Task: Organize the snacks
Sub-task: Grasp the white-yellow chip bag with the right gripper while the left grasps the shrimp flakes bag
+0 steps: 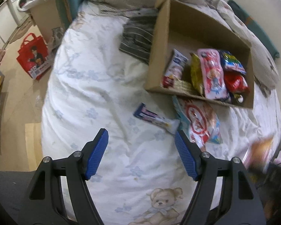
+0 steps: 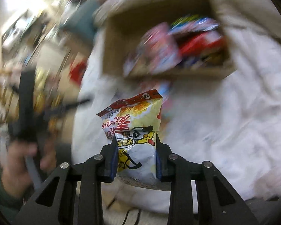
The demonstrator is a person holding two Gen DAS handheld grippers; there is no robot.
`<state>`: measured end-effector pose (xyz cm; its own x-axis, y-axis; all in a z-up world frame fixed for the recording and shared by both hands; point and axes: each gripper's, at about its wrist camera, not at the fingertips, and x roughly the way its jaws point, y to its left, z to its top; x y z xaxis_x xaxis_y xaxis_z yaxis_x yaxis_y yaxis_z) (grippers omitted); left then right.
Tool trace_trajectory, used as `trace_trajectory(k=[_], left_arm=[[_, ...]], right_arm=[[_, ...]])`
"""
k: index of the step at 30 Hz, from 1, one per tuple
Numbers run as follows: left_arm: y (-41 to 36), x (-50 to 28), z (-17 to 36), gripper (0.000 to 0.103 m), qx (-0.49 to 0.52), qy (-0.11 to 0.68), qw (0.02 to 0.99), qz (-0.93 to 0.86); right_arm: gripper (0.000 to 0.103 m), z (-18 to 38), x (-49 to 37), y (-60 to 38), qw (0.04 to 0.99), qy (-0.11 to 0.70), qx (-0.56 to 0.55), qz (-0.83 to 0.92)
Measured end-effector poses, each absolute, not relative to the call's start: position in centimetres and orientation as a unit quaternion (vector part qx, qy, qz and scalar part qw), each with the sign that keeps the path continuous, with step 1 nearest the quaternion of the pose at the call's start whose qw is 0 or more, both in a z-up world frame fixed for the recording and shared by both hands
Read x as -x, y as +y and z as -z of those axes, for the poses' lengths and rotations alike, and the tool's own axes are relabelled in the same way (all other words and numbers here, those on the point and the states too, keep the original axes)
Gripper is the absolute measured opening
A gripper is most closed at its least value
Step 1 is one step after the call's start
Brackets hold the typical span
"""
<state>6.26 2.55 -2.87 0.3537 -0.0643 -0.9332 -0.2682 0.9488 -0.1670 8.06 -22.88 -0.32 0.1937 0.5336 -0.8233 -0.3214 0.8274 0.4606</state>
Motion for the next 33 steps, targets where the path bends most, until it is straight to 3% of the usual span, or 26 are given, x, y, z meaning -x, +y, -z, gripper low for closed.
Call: trace_trajectory(k=[10,25,28,31,33], left_arm=[[-4.2,-10.6,4.8,0.070,0.127,0.604,0.786,-0.036],[-12.1,-15.9,9.9,0.072,0.045,0.659,0.748,-0.053],[-12.6,-16.1,9.8,0.065,0.034,0.654,0.754,-0.046],[-12.6,-15.4,9.2,0.042,0.042,0.650,0.758,-0.032],[-12.6,-14.7,8.7,0.036,0.031,0.643,0.765,-0.023]], right_arm=[[0.033,1.0,-11.0,-29.7,0.800,0.529,-0.224,-0.174],[0.033,2.8,-12.0,-31.5,0.782,0.541,-0.270,-0.151],[0.033,2.8,-12.1,-31.4,0.780,0.542,-0.273,-0.154],[0.033,2.8,-12.0,-31.4,0.779,0.542,-0.275,-0.156],[0.033,2.8,-12.0,-31.5,0.777,0.542,-0.279,-0.157]])
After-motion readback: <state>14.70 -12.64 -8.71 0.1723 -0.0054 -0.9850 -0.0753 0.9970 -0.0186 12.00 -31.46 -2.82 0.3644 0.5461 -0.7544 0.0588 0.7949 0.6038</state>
